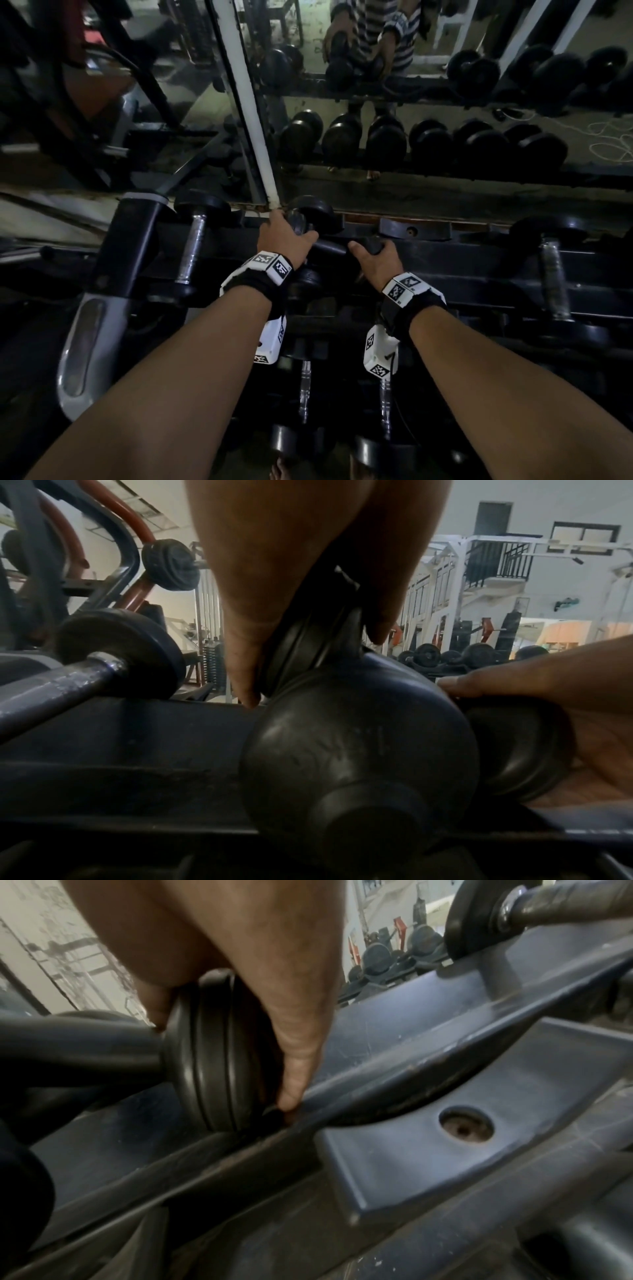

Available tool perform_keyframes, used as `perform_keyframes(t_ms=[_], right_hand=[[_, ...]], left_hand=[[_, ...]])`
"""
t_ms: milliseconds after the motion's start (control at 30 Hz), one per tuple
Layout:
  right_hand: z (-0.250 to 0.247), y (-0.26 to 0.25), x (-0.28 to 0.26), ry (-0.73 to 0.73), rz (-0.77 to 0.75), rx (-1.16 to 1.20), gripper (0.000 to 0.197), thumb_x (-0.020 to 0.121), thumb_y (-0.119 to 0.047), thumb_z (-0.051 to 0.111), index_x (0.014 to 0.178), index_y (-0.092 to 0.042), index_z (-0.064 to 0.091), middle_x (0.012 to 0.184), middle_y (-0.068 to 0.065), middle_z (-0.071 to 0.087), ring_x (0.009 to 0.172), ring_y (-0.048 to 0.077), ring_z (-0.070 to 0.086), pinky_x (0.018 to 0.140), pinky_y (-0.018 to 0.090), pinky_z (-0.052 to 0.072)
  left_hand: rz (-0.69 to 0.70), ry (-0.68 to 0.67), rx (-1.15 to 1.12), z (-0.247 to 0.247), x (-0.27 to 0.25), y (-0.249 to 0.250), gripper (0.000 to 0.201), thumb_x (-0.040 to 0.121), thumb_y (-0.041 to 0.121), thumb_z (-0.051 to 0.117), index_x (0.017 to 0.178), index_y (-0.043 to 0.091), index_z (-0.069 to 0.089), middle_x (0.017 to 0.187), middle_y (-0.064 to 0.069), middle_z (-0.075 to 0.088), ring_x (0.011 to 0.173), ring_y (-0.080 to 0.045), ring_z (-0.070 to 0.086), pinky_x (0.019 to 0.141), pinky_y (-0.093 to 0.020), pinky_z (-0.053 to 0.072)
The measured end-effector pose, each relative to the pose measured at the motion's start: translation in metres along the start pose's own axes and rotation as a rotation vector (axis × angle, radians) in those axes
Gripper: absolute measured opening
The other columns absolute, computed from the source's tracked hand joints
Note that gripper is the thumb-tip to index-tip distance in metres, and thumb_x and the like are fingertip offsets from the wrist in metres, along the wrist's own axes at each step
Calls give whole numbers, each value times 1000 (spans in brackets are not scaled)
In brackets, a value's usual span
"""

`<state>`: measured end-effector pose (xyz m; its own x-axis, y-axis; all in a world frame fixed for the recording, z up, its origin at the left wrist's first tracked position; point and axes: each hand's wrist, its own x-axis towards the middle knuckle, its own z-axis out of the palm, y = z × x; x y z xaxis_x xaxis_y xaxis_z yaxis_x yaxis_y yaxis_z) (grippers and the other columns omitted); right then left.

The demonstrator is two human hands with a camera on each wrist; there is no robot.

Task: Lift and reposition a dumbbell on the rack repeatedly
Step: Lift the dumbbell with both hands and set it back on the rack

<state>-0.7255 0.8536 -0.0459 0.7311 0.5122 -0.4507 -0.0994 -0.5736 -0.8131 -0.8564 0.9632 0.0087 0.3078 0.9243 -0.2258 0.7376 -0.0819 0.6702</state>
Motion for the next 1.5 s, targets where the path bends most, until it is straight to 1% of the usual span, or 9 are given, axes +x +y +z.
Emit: perform_keyframes(t_ms=[167,400,500,667,800,967,1167,1400,1500], right_hand=[[-5,4,-6,-33,4,-81,80,84,-51,71,141,-3,44,134,18,60,122,35,59,103,38,46],[-12,-24,-48,83,-2,-223,81,91,-47,66,149,-6,29,149,27,39,134,45,43,109,51,40],[-9,-48,-73,132,-145,-219,63,92,-43,65,137,-5,46,141,23,51,128,41,50,103,43,43],[26,-83,-123,56,-298,-220,43,92,-42,64,120,-9,61,128,16,64,120,35,58,97,35,44],[71,-90,-162,10,-346,-221,32,91,-44,65,100,-14,64,117,13,69,114,34,62,94,32,44],[121,-86,-192,-47,-365,-253,29,91,-45,64,99,-17,58,112,9,67,110,30,62,89,30,42],[153,-99,-191,-69,-379,-301,35,91,-44,65,108,-13,62,108,6,67,108,29,63,83,28,41],[187,-132,-146,-125,-416,-339,44,91,-43,65,118,-9,61,122,12,66,115,32,60,86,28,40],[200,-152,-116,-152,-440,-349,35,91,-40,67,105,-9,61,119,16,67,114,34,61,88,30,43]], left_hand=[[-7,-20,98,-7,-23,-10,88,82,44,74,152,21,27,146,-23,37,128,-41,48,106,-39,39],[-33,69,60,-53,-56,-31,90,82,47,73,153,16,26,148,-23,38,130,-40,47,106,-40,40],[5,101,31,-82,-67,-38,83,84,46,72,148,11,35,146,-19,45,130,-37,49,105,-39,41],[77,130,-24,-128,-92,-67,65,89,40,69,141,9,46,140,-14,56,130,-32,52,103,-34,40],[37,155,-58,-151,-105,-112,56,88,40,69,131,9,54,130,-14,63,121,-33,57,100,-37,45],[-50,164,-131,-170,-114,-161,56,89,36,69,132,5,53,131,-16,62,124,-32,56,98,-33,42],[-113,186,-181,-172,-104,-186,55,88,39,68,131,7,56,129,-15,64,124,-32,55,98,-34,42],[-143,214,-216,-166,-66,-189,53,89,40,68,130,8,56,128,-14,64,119,-33,58,96,-36,45],[-189,214,-217,-164,-38,-185,54,91,40,66,131,7,53,130,-17,61,120,-35,57,96,-37,44]])
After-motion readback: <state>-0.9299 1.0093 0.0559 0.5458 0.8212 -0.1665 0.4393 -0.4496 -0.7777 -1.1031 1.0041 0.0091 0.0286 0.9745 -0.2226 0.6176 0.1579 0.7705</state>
